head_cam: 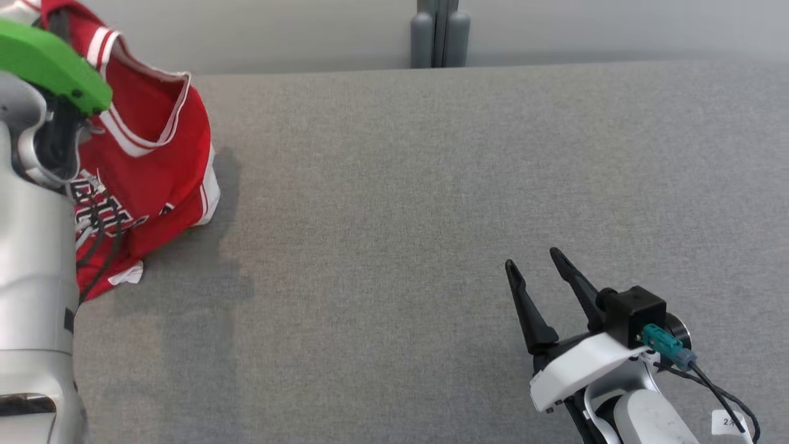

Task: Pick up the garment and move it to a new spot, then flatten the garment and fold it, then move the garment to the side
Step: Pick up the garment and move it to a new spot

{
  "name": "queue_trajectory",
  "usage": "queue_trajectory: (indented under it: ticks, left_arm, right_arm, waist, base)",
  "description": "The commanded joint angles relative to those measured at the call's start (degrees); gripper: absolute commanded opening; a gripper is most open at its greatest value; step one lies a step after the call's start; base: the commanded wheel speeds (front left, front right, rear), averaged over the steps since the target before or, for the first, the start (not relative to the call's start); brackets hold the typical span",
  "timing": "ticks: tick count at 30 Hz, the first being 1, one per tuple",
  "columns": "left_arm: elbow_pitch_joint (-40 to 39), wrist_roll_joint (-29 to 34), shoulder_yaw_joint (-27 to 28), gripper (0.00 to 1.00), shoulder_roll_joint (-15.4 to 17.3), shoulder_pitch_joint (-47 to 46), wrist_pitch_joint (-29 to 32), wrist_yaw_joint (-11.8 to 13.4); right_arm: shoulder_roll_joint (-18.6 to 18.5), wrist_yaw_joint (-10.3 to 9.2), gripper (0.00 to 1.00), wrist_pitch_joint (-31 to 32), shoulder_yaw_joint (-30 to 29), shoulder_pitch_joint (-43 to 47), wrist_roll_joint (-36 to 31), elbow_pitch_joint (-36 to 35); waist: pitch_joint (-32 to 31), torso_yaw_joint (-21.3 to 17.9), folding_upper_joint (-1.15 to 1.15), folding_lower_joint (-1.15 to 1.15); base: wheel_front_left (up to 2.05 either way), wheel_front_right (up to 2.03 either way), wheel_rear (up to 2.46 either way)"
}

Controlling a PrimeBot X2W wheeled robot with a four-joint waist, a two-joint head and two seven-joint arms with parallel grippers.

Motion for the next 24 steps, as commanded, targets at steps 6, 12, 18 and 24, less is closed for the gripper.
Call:
queue_trajectory:
  ticks: [6, 12, 18, 24]
  left_arm:
    - [-7.02, 1.61, -5.08, 0.0, -5.04, -5.63, 3.76, -0.72]
    - [-10.79, 2.49, -7.65, 0.0, -8.56, -7.85, 3.43, -0.1]
    - [-11.4, 4.47, -11.1, 0.0, -10.95, -6.88, 1.62, 0.19]
    - [-8.35, 4.25, -15.32, 0.0, -12.71, -1.68, -0.25, -0.31]
  right_arm:
    - [-0.18, -0.02, 1.0, -0.57, 0.07, 2.27, 1.5, 1.14]
    - [-0.18, -0.02, 1.0, -0.04, 1.69, 0.53, 0.84, 0.94]
    - [-0.18, -0.02, 1.0, 0.36, 1.0, 0.26, 0.32, 0.87]
    - [-0.14, -0.01, 1.0, 0.29, 0.93, -0.47, 0.55, 0.41]
  waist:
    - [-8.79, -6.76, 0.0, 0.0]
    - [-8.32, -12.85, 0.0, 0.0]
    - [-6.31, -18.16, 0.0, 0.0]
    - [-3.77, -21.56, 0.0, 0.0]
  base:
    - [0.0, 0.0, 0.0]
    - [0.0, 0.0, 0.0]
    - [0.0, 0.0, 0.0]
    - [0.0, 0.0, 0.0]
